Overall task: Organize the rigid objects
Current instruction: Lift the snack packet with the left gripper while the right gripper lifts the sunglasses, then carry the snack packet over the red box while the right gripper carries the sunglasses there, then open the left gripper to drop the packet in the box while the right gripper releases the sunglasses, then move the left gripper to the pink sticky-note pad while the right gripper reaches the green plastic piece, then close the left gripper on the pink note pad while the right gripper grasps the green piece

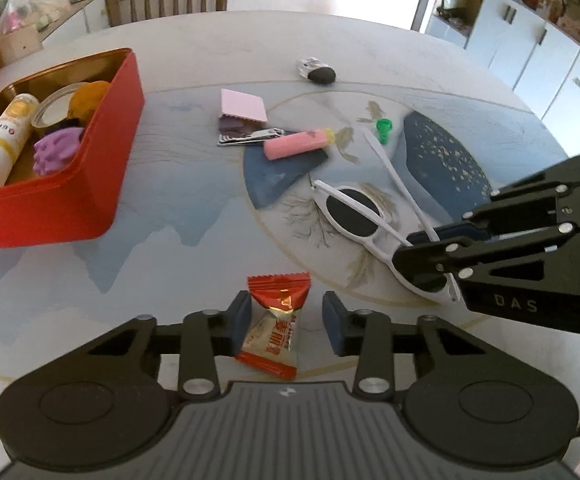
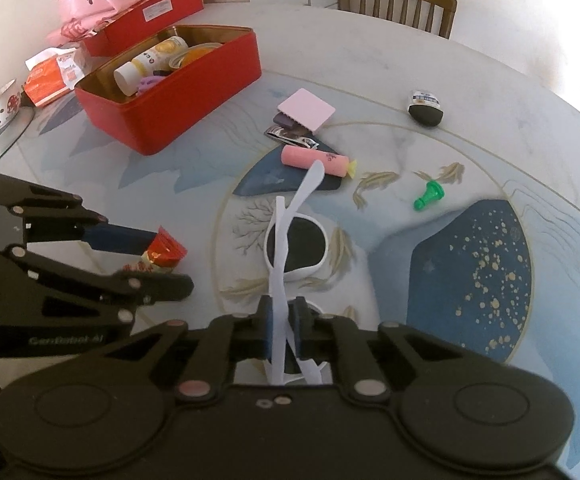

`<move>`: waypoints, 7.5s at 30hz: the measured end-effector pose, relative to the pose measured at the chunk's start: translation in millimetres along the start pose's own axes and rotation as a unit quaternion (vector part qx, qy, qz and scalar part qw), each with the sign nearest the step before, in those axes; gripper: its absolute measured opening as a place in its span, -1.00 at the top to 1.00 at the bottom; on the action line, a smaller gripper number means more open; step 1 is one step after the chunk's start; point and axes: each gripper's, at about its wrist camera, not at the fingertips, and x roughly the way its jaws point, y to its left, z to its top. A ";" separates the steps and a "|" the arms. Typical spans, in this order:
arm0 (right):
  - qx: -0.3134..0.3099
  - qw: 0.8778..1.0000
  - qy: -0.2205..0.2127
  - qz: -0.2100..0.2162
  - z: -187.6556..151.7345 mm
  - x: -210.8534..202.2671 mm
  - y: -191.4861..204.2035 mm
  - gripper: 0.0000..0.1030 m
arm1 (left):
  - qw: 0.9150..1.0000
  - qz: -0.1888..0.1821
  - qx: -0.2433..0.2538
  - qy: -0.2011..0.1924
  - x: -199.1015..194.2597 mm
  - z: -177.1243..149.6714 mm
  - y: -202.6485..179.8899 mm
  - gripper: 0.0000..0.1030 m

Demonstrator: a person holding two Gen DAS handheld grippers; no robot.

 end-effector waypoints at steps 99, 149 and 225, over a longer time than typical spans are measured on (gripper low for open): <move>0.144 0.988 -0.048 -0.027 220.9 96.3 100.8 0.56 | 1.000 -0.016 -0.023 -0.004 56.6 176.3 249.6 0.60; 0.155 0.981 -0.117 0.013 94.7 -65.2 33.2 -0.55 | 0.995 -0.016 0.022 -0.093 -73.3 117.8 110.7 -0.54; 0.016 0.998 -0.044 -0.035 48.6 27.8 -87.4 0.58 | 0.997 0.059 0.035 -0.036 93.3 145.0 6.4 0.20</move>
